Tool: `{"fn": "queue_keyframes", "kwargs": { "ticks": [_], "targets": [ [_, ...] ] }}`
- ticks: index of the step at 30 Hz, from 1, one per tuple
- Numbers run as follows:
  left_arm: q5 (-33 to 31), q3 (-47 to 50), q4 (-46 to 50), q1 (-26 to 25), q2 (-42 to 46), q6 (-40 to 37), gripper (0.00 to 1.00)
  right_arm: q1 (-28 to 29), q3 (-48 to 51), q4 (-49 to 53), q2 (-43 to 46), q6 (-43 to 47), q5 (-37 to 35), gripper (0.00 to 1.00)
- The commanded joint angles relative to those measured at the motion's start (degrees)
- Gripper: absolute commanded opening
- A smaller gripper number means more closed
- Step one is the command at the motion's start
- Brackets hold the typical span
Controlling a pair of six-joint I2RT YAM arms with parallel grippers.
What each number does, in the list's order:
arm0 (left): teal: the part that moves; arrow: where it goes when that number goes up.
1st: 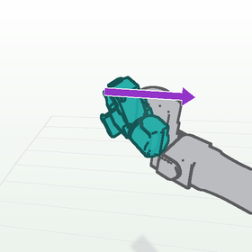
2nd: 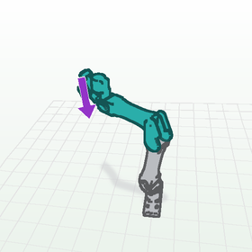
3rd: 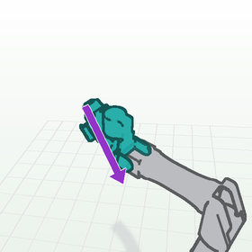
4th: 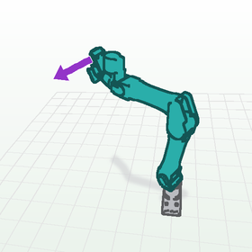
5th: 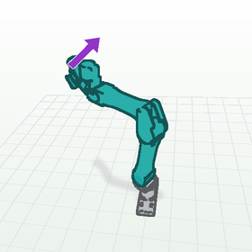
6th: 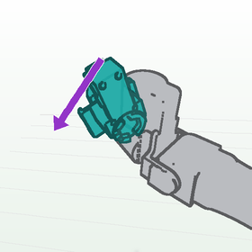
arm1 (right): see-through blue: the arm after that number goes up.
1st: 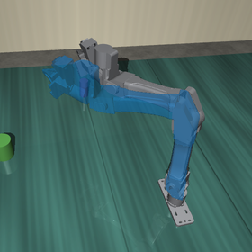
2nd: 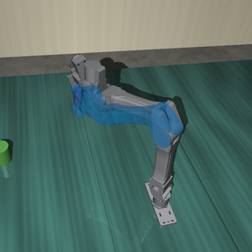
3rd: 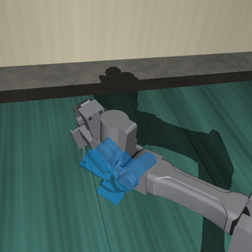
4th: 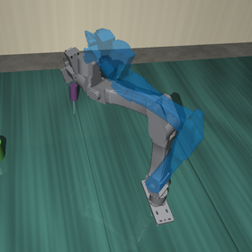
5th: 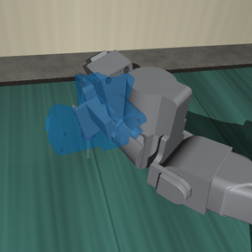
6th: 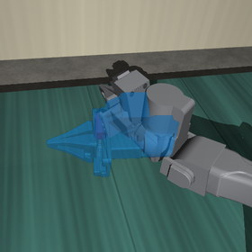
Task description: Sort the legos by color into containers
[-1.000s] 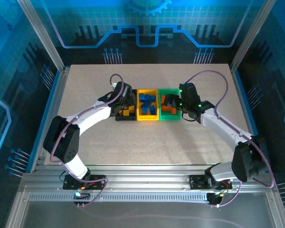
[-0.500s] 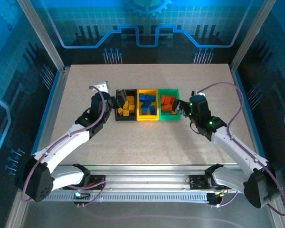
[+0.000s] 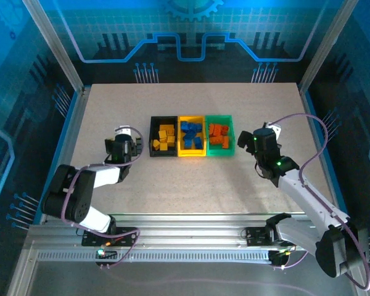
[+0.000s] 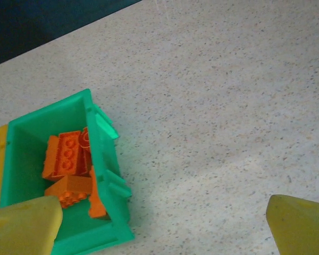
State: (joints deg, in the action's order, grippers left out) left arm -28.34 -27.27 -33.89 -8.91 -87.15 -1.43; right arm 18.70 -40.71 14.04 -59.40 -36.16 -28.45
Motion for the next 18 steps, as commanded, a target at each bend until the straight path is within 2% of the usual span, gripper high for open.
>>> {"fn": "queue_keyframes", "kwargs": {
  "ticks": [1, 2, 5, 6, 7, 8, 9, 13, 14, 18],
  "targets": [
    [6.0, -0.4, -8.6, 2.9, -0.4, 0.1, 0.99, -1.1, 1.1, -4.4, 0.0, 8.5, -1.2, 1.0],
    [7.6, -0.5, -7.5, 3.4, 0.0, 0.5, 0.99, -1.2, 2.0, -6.3, 0.1, 11.5, -0.6, 1.0],
    [15.6, 4.1, -14.8, 6.3, 0.5, 1.7, 0.99, -2.4, 5.9, -14.9, 0.4, 19.9, -0.6, 1.0],
    [18.2, 6.2, -21.8, 7.1, -1.7, 1.5, 0.99, -3.0, 7.5, -18.2, 0.6, 22.3, -0.6, 1.0],
    [18.4, 8.3, -26.8, 7.1, -3.1, 0.8, 0.99, -3.6, 9.2, -21.6, 0.6, 24.7, -0.6, 1.0],
    [17.3, 7.0, -19.8, 7.1, -1.0, 2.2, 0.99, -4.6, 10.8, -24.6, 0.3, 26.2, -0.5, 1.0],
    [15.8, 5.5, -17.9, 7.1, -1.2, 2.5, 0.99, -5.9, 12.1, -27.0, -0.1, 27.1, 0.6, 1.0],
    [11.7, 6.7, -21.1, 7.1, -1.7, 3.6, 0.99, -11.3, 16.9, -39.6, -6.2, 29.8, 6.5, 1.0],
    [11.8, 6.6, -20.8, 7.1, -1.5, 3.7, 0.99, -12.6, 18.9, -45.9, -8.4, 30.0, 9.6, 1.0],
    [13.7, 6.2, -20.5, 7.0, -1.7, 2.8, 0.99, -15.4, 18.8, -52.5, -16.7, 30.9, 12.8, 1.0]
  ]
}}
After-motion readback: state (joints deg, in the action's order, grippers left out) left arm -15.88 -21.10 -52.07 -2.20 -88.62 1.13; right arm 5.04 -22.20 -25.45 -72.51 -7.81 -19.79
